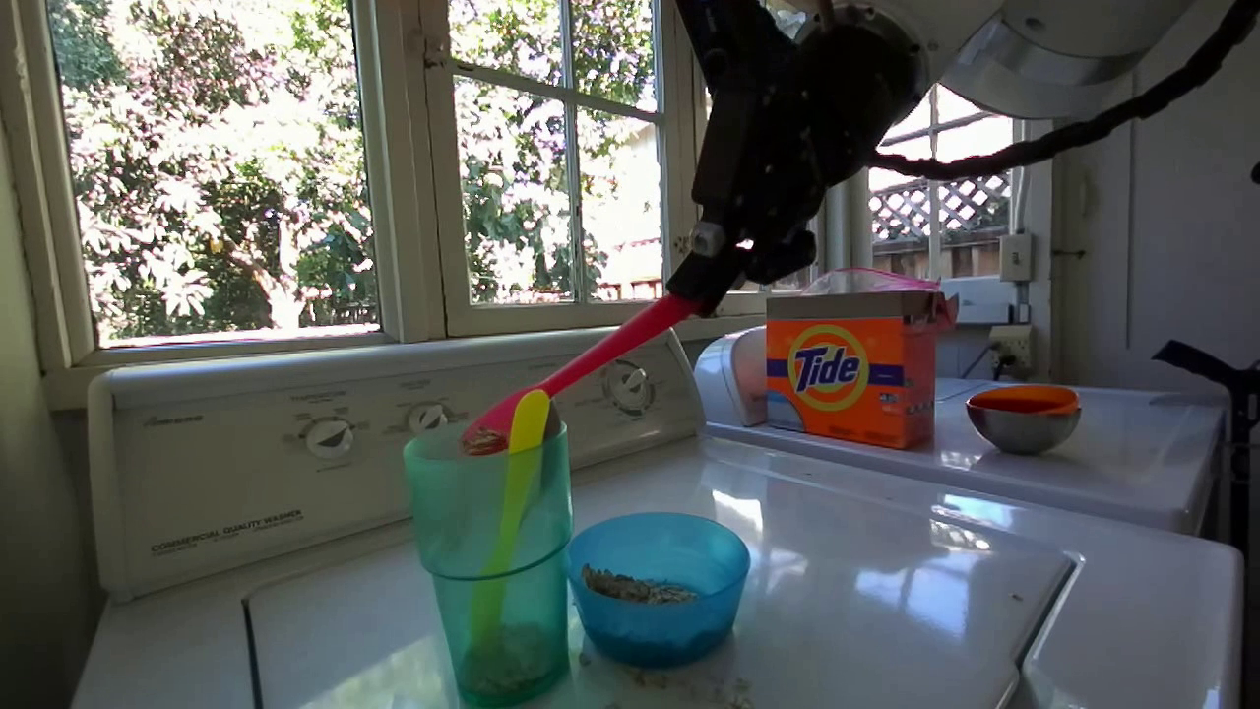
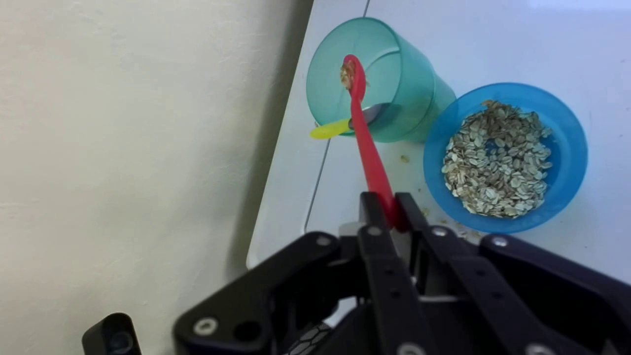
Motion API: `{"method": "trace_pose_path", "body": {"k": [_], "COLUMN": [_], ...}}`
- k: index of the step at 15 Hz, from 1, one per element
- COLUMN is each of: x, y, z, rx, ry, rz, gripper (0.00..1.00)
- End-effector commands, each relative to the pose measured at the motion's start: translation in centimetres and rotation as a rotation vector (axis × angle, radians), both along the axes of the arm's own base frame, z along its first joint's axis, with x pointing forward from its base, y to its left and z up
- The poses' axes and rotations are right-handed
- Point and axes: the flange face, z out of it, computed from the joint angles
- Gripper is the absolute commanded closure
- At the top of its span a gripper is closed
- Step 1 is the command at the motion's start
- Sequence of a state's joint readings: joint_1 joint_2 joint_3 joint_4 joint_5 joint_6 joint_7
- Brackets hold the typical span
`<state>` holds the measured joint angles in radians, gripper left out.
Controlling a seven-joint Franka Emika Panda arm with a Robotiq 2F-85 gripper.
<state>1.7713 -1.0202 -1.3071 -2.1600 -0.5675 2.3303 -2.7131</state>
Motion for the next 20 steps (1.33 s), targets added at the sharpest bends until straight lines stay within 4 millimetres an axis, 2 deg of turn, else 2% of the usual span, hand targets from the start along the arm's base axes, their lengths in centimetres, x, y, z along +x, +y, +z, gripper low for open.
{"method": "trace_pose_path", "body": {"k": [1,8,13,15,20], "x": [0.1,-1.2,-2.5,-2.4,-0.2], "y": [1.3,4.6,7.3,7.3,4.1], "z": [1.1,4.1,4.8,5.1,6.6], "rx": [-0.131,-0.321,-0.384,-0.393,-0.356], "ry": [-0.052,-0.208,-0.319,-0.322,-0.289], "rz": [0.061,0.192,0.291,0.294,0.166], "gripper": [0.97,0.97,0.97,0.97,0.97]}}
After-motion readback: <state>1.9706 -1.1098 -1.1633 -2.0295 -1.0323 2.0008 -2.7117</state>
